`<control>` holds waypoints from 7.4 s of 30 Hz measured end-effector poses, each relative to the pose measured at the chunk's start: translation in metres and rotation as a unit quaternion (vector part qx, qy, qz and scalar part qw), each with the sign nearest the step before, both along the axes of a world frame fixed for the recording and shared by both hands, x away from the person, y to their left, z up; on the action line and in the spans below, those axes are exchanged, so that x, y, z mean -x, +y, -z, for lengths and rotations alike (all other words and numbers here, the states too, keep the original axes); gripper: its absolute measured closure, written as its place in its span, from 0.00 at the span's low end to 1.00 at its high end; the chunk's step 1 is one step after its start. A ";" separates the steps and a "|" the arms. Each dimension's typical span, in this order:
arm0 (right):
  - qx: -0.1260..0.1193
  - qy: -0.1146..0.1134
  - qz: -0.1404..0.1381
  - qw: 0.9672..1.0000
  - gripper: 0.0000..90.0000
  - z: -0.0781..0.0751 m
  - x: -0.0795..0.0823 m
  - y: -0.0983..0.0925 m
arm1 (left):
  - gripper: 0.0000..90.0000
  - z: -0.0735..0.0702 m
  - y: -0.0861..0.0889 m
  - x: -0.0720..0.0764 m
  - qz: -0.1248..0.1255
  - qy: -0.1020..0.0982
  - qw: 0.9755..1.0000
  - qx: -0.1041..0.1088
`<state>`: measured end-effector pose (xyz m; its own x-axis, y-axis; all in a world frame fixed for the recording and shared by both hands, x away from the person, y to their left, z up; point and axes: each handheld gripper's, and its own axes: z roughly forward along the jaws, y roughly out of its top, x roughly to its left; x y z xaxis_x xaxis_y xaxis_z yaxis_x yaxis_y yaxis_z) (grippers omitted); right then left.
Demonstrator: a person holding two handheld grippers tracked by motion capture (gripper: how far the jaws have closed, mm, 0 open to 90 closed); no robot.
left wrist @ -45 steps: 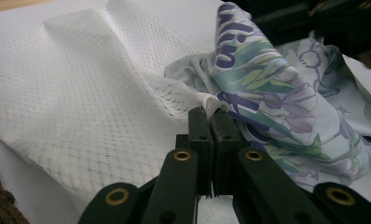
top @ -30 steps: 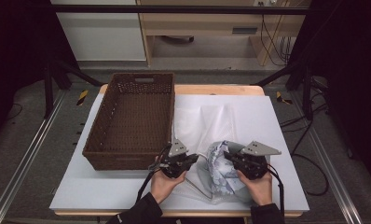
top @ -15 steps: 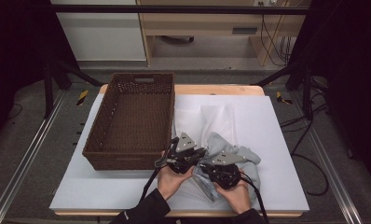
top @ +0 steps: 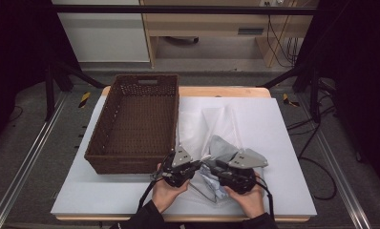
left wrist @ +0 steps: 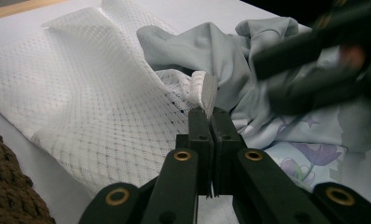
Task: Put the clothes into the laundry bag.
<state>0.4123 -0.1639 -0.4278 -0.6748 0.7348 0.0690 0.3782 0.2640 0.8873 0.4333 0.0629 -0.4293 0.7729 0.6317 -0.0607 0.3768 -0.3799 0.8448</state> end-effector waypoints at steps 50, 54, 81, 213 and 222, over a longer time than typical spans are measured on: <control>0.032 0.018 0.110 0.993 0.33 0.005 0.003 -0.043 | 0.98 0.001 0.005 -0.008 -0.010 0.011 1.000 0.009; 0.080 0.061 0.093 0.991 0.76 0.029 -0.009 -0.030 | 0.98 0.001 0.006 -0.009 -0.011 0.013 1.000 0.009; 0.000 0.054 0.007 0.999 0.76 0.032 -0.018 0.036 | 0.98 -0.006 0.002 -0.003 -0.002 0.014 1.000 0.017; 0.053 0.046 0.000 0.998 0.87 0.030 -0.045 0.055 | 0.98 -0.009 0.008 -0.001 0.000 0.012 1.000 -0.011; -0.001 -0.018 0.079 0.997 0.63 -0.007 -0.028 -0.007 | 0.98 0.002 0.008 -0.005 -0.006 0.020 0.999 -0.033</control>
<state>0.4406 -0.1711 -0.4206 -0.5535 0.8314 0.0496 0.3832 0.2013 0.9015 0.4388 0.0704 -0.4311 0.7629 0.6446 -0.0489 0.4147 -0.4300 0.8020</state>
